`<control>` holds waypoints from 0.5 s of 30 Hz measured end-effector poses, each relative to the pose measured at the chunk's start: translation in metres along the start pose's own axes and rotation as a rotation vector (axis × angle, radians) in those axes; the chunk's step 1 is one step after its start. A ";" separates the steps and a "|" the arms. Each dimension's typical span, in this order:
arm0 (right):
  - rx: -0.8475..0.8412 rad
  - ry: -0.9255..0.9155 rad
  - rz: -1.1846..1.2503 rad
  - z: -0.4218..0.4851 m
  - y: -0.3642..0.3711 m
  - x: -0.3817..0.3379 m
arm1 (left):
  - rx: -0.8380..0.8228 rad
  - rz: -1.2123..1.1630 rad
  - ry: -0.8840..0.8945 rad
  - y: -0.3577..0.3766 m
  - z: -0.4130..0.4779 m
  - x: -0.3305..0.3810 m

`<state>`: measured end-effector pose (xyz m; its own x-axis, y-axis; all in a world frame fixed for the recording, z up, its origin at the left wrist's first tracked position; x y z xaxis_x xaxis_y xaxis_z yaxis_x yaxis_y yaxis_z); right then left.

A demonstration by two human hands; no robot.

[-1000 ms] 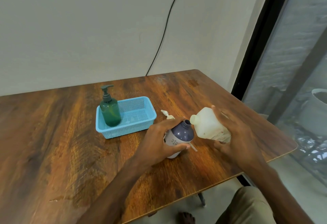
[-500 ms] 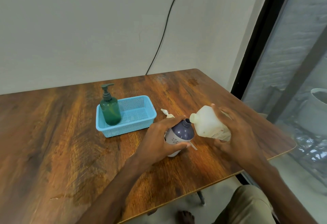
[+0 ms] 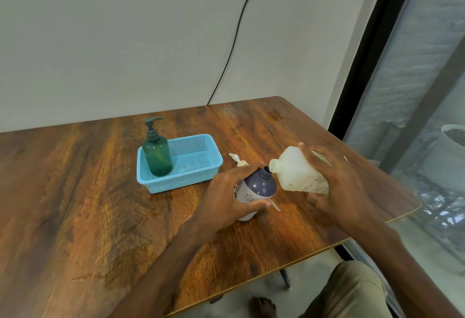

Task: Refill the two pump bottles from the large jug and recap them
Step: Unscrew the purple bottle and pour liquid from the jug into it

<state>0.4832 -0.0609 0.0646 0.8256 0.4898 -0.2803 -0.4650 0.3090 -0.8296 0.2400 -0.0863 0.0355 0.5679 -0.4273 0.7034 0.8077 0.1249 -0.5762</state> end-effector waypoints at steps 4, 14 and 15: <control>-0.031 -0.008 -0.032 0.003 -0.001 0.003 | 0.003 -0.007 -0.003 0.000 -0.001 -0.001; -0.033 -0.056 -0.074 0.008 -0.008 0.000 | 0.010 -0.021 0.004 0.001 -0.002 -0.001; -0.034 -0.055 -0.075 0.008 -0.009 0.000 | 0.011 -0.023 0.005 0.001 -0.002 0.000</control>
<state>0.4847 -0.0567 0.0758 0.8384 0.5106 -0.1910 -0.3910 0.3191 -0.8633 0.2402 -0.0879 0.0341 0.5485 -0.4347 0.7142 0.8222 0.1251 -0.5553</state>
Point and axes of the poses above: each hand's wrist, its own z-axis towards the middle knuckle, its own y-axis out of the palm, x = y × z, the point moved 3 cm from there along z, towards the middle knuckle, and after that the axes turned 2 degrees about -y, right-handed, at the moved point
